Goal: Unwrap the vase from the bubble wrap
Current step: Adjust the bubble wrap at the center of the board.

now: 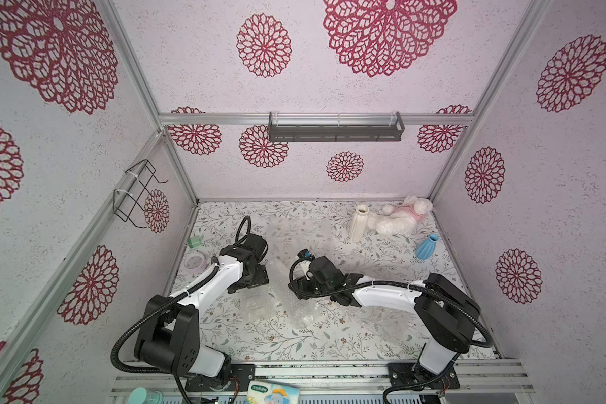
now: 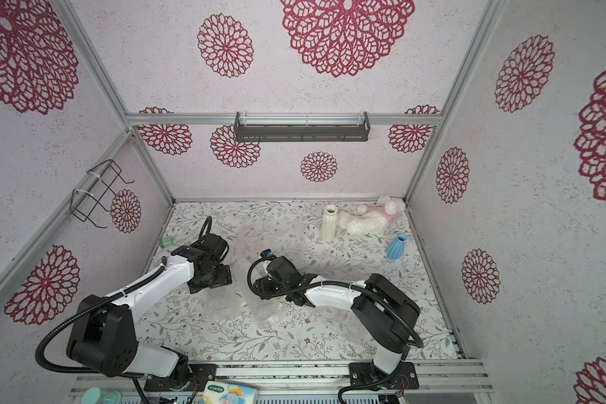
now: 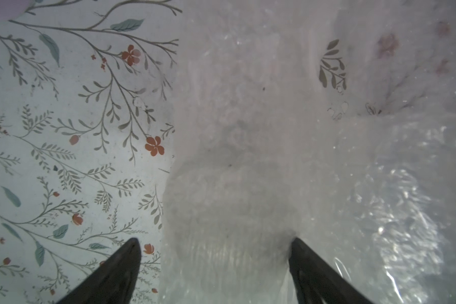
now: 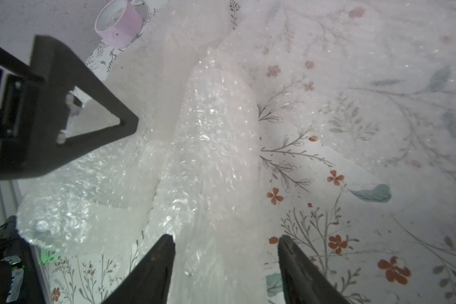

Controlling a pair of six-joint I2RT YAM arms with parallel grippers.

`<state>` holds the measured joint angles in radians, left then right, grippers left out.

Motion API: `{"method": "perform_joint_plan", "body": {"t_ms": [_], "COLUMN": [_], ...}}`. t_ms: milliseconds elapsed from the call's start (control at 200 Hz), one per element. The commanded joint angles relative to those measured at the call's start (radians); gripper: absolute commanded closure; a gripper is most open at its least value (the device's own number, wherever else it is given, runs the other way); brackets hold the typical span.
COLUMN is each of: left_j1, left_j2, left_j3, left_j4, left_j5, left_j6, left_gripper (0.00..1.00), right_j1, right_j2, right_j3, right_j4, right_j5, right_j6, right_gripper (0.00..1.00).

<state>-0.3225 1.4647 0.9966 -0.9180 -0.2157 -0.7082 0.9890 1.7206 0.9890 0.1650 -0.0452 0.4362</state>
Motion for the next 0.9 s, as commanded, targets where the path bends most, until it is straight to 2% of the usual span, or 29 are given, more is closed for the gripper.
{"method": "perform_joint_plan", "body": {"t_ms": [0, 340, 510, 595, 896], "left_j1": [0.035, 0.062, 0.057, 0.043, -0.031], "left_j2": [-0.023, -0.054, -0.126, -0.174, -0.236], "left_j3": [-0.020, -0.022, -0.038, -0.038, 0.001], "left_j4": [0.015, 0.053, 0.114, 0.145, 0.169], "left_j5": [-0.008, 0.035, 0.124, 0.164, 0.177], "left_j6": [-0.005, -0.002, -0.033, -0.055, -0.079], "left_gripper": [0.10, 0.09, 0.01, 0.01, 0.00], "right_j1": [0.023, 0.070, 0.093, 0.105, 0.137], "right_j2": [-0.004, -0.083, -0.165, -0.216, -0.337], "right_j3": [0.016, -0.074, -0.159, -0.211, -0.317], "right_j4": [-0.022, -0.002, 0.024, 0.055, 0.156], "right_j5": [0.043, 0.107, 0.179, 0.230, 0.356], "right_j6": [-0.016, 0.030, 0.068, 0.089, 0.088], "right_gripper": [0.36, 0.38, 0.40, 0.41, 0.41]}}
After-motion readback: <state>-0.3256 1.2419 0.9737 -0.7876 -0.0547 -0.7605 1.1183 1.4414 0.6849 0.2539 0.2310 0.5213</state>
